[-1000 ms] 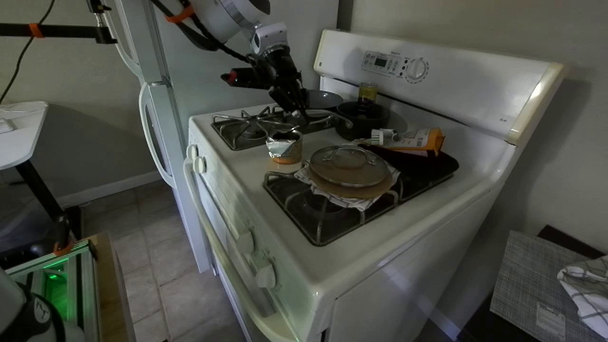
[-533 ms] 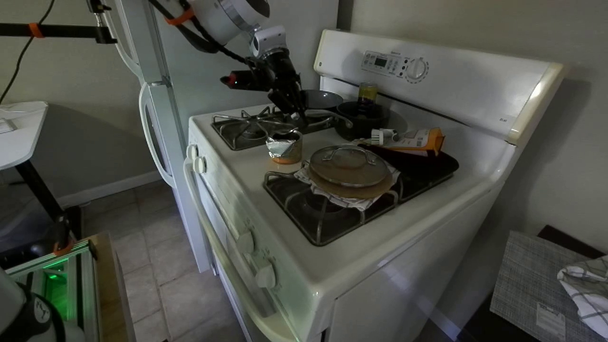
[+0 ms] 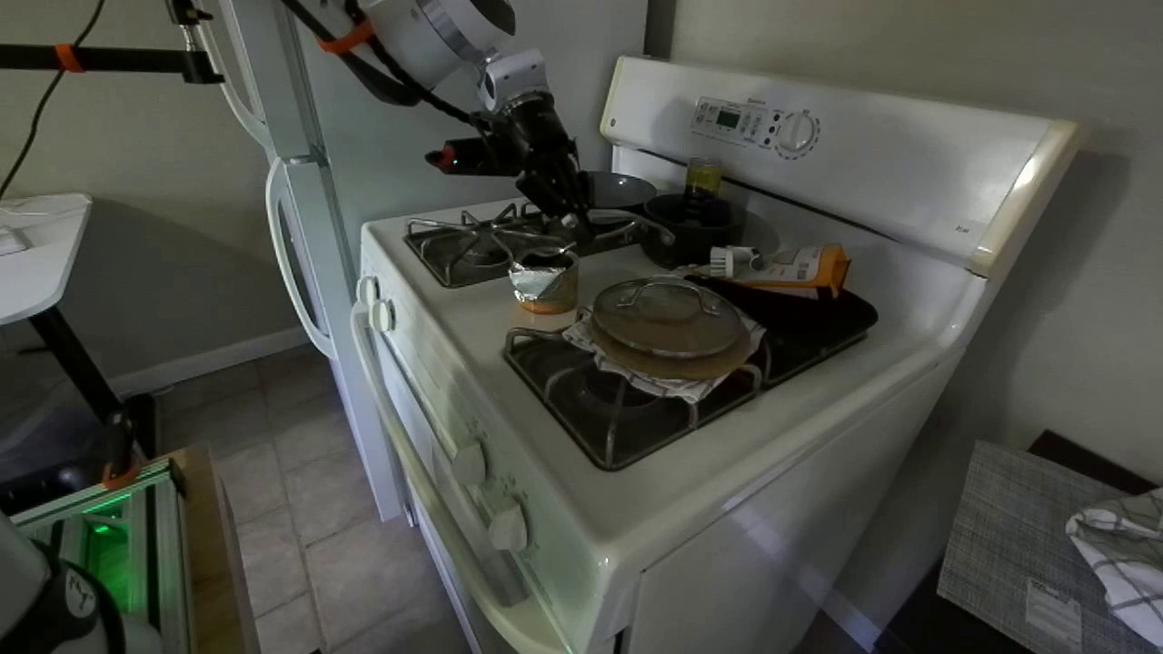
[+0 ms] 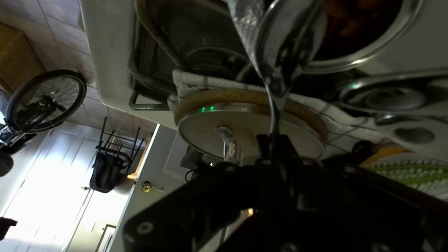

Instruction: Put the spoon into the can

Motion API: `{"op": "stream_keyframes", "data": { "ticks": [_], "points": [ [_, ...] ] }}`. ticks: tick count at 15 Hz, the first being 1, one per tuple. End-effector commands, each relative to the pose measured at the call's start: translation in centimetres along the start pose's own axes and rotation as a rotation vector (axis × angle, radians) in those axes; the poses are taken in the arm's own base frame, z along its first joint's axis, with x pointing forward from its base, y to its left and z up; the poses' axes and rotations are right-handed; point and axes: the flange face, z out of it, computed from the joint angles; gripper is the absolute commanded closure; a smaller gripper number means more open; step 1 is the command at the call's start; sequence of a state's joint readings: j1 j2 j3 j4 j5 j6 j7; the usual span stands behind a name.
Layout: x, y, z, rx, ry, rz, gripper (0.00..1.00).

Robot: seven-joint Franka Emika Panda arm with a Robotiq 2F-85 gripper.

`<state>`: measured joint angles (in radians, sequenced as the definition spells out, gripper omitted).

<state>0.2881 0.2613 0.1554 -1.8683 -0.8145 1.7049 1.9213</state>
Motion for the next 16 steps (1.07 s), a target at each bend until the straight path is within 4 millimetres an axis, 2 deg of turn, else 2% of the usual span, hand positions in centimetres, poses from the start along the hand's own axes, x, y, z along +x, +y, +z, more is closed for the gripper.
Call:
{"op": "stream_keyframes", "data": {
  "ticks": [1,7,11,12,13,16],
  "points": [
    [-1.3,-0.7,0.4,0.024,0.049,0.004,0.98],
    [-3.1,-1.4,1.0,0.040,0.082,-0.043,0.98],
    [-3.9,-1.4,0.5,0.040,0.063,-0.102,0.98],
    [-4.0,-1.3,0.3,0.033,0.065,-0.117,0.67],
    [-4.0,-1.2,0.2,0.032,0.064,-0.123,0.66],
    [-3.5,-0.7,0.1,0.015,0.054,-0.137,0.44]
  ]
}}
